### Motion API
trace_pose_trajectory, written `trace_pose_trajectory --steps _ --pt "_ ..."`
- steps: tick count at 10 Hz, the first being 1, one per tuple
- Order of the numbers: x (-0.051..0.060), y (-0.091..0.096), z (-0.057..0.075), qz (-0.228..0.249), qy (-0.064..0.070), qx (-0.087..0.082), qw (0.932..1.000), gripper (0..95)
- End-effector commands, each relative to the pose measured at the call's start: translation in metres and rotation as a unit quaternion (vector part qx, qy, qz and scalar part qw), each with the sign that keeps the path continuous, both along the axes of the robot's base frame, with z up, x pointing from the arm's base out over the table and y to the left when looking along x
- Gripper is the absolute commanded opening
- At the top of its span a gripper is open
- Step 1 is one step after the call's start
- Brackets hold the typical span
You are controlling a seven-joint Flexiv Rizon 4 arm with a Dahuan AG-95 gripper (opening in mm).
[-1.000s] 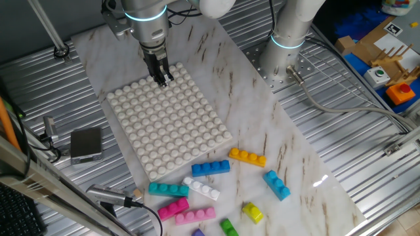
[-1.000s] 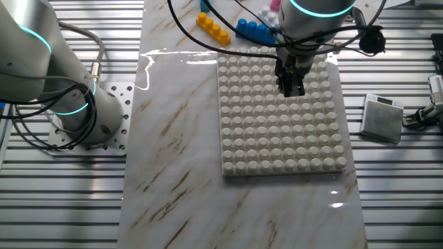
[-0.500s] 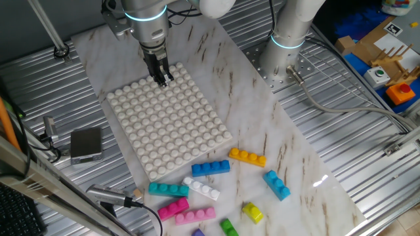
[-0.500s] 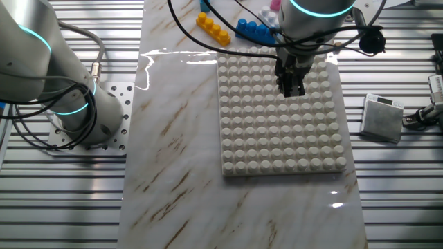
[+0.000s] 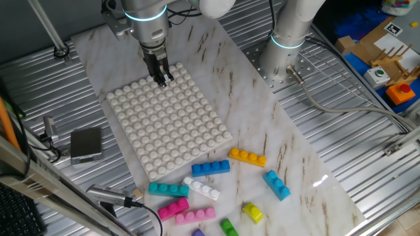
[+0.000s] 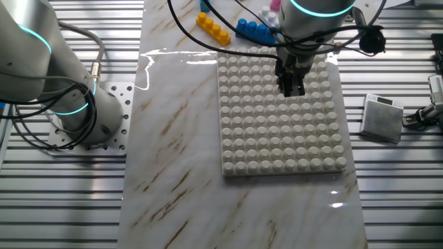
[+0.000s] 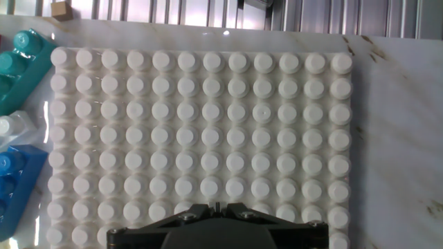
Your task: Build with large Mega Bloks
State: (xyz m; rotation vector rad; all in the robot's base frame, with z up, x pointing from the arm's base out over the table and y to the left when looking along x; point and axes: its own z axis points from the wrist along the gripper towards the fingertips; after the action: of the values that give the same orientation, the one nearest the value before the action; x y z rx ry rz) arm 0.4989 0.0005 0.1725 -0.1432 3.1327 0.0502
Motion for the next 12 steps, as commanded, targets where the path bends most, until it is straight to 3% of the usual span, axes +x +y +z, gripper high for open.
trace_pose_trajectory --steps 1,6,12 --pt "0.0004 0.0001 0.0007 0.013 -0.005 -0.001 0.9999 0.0" --pt "0.0001 0.0006 0.0027 0.016 -0.001 -0.009 0.9998 0.0" --pt "0.0002 0.0008 0.0034 0.022 -0.001 -0.007 0.9997 0.0"
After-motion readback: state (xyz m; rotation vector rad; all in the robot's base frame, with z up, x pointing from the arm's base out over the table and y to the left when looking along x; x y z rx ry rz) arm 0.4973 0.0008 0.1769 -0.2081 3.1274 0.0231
